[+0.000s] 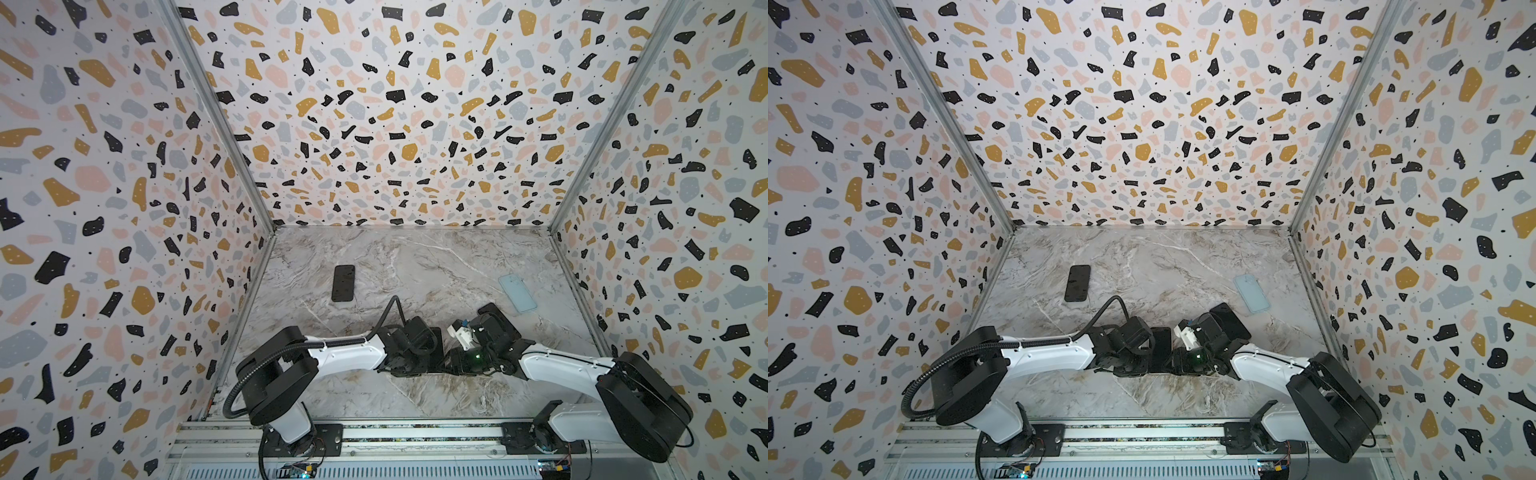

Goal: Put the phone into the phone case

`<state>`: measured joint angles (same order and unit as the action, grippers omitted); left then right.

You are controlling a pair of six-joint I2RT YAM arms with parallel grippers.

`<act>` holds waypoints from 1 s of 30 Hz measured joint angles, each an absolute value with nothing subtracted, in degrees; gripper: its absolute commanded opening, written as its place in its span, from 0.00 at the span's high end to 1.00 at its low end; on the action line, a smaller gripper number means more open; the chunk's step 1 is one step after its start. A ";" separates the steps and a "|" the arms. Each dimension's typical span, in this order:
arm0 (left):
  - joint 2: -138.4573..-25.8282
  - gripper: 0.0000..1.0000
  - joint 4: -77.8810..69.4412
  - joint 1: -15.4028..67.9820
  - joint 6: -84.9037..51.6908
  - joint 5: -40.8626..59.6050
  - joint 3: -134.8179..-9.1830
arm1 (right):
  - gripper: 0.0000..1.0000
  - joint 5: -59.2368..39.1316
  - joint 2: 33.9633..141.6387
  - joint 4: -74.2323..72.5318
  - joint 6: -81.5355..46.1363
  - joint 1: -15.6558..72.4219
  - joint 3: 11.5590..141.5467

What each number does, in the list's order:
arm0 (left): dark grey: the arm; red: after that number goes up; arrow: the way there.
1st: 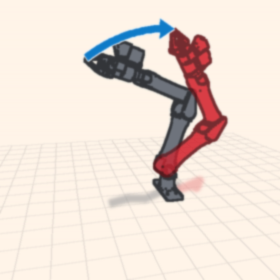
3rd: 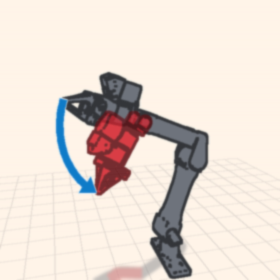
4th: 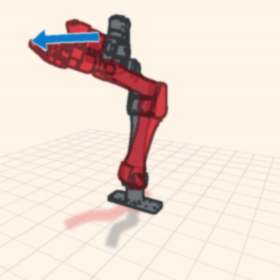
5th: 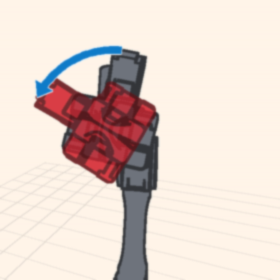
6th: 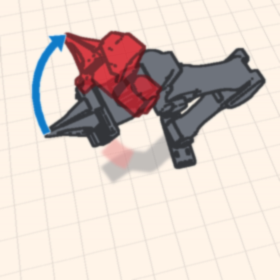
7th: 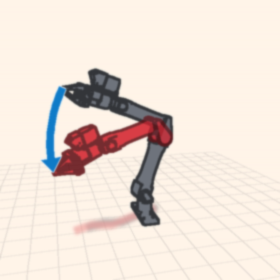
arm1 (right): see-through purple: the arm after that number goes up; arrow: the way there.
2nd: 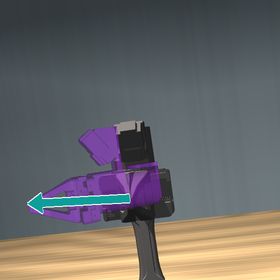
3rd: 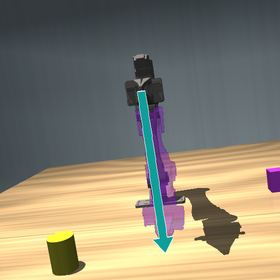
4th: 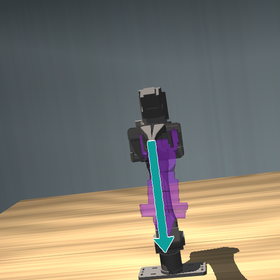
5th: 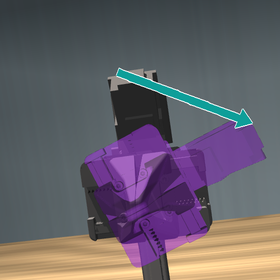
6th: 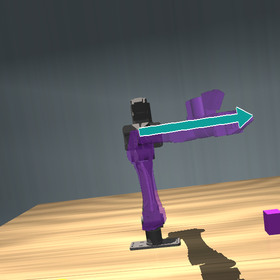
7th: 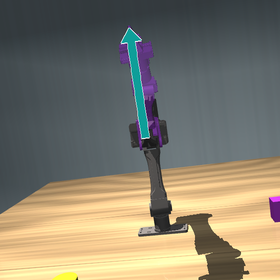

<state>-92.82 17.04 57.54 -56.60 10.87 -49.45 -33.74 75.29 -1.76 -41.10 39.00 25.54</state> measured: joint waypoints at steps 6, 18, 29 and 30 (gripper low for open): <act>-93.10 1.00 15.97 57.49 -56.71 11.35 -49.10 | 0.54 -33.39 75.48 -1.78 -41.17 39.05 25.47; -93.91 1.00 13.80 57.36 -56.75 11.92 -48.21 | 0.55 -32.69 76.05 -1.80 -41.60 39.53 25.43; -93.56 0.88 15.22 57.91 -54.81 10.28 -49.74 | 0.54 -27.11 74.37 6.28 -38.44 40.64 29.91; -93.54 0.87 15.18 57.93 -54.59 10.07 -49.89 | 0.54 -26.37 73.82 6.96 -38.20 40.64 30.50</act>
